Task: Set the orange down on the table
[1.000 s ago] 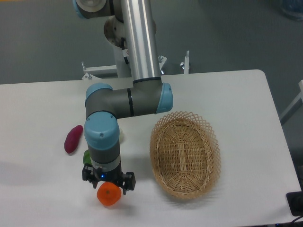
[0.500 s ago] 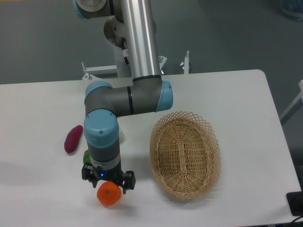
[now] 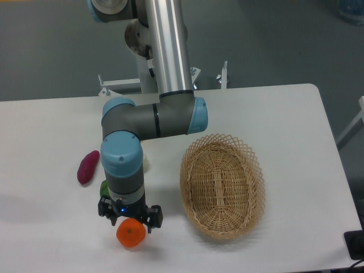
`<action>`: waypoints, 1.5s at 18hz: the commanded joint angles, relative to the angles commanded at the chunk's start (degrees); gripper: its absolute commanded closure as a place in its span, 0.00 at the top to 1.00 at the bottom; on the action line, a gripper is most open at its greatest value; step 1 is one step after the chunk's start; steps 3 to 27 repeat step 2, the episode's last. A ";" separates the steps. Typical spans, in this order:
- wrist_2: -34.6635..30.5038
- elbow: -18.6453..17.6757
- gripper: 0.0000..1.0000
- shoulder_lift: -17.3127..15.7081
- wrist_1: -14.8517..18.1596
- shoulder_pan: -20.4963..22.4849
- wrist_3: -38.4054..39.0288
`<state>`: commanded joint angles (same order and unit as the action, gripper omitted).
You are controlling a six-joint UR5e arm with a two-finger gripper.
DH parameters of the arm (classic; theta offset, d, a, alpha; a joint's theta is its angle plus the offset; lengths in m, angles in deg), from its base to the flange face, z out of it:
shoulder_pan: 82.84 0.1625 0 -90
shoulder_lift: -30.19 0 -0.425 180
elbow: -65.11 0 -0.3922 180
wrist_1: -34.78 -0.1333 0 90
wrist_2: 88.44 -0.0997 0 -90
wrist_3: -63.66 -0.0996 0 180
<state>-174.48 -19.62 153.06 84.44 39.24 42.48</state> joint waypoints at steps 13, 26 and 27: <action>0.00 -0.09 1.00 0.00 0.00 0.00 0.00; 0.00 -0.09 1.00 0.00 0.00 0.00 0.00; 0.00 -0.09 1.00 0.00 0.00 0.00 0.00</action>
